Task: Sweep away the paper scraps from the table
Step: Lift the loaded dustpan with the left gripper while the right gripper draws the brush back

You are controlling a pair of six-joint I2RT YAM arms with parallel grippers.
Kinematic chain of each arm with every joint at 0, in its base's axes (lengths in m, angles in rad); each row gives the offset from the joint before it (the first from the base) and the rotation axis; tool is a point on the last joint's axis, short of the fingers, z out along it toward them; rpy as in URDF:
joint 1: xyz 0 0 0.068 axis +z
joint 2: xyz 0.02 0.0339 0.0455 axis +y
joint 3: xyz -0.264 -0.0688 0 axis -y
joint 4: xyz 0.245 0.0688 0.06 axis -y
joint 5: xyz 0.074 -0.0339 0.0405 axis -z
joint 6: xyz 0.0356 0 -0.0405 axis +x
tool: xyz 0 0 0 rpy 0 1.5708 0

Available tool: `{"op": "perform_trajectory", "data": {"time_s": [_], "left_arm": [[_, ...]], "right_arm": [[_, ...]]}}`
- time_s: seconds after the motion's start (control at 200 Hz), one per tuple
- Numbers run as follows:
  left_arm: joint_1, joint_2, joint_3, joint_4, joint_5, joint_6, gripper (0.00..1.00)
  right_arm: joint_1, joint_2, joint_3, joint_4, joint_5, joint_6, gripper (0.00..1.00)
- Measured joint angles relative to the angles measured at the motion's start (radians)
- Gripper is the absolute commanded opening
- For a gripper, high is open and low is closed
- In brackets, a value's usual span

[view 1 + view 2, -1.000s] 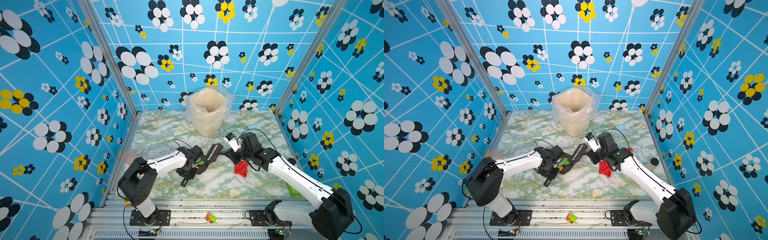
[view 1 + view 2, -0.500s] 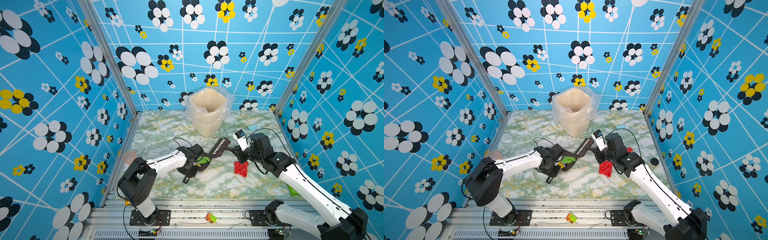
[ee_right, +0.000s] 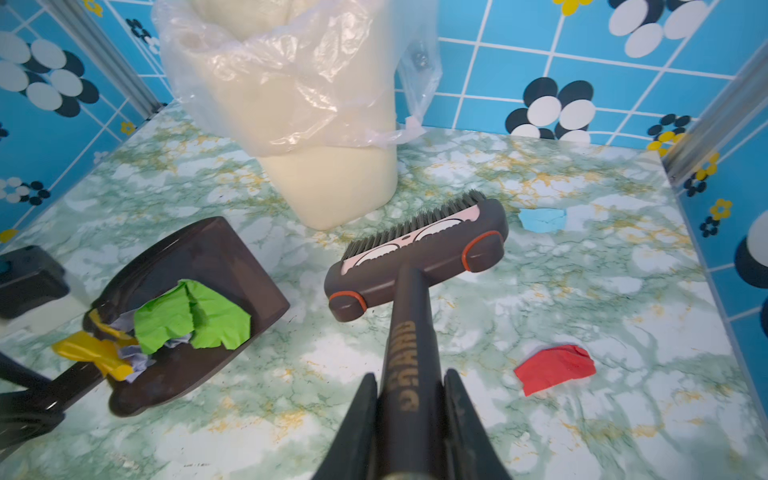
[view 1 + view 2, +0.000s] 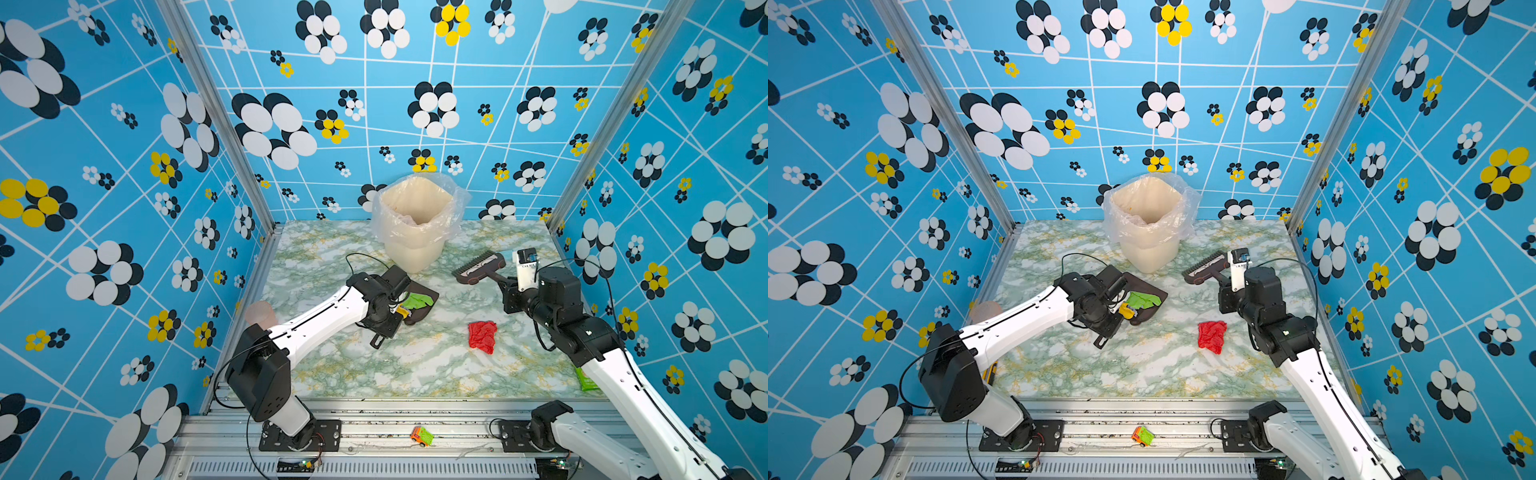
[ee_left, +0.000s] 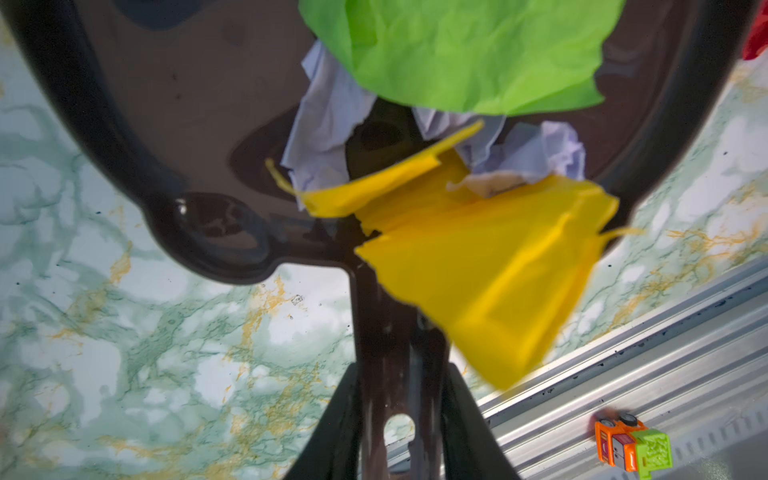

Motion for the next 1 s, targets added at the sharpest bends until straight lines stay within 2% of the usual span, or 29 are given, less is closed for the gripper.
{"op": "perform_trajectory", "data": {"time_s": [0.2,0.61,0.805,1.0], "left_arm": [[0.0,-0.012,0.164,-0.138,0.013,0.041,0.0],[0.0,-0.055,0.457,-0.352,0.013,0.105,0.0],[0.024,0.046,0.699,-0.477,-0.006,0.167,0.0],[0.096,0.199,0.929,-0.562,0.001,0.22,0.0]], "right_arm": [[-0.053,-0.021,-0.009,0.0,0.043,0.029,0.0],[-0.058,0.007,-0.035,0.018,0.035,0.047,0.0],[-0.059,0.008,-0.049,0.036,0.024,0.052,0.0],[-0.059,0.01,-0.074,0.042,0.015,0.054,0.0]]}}
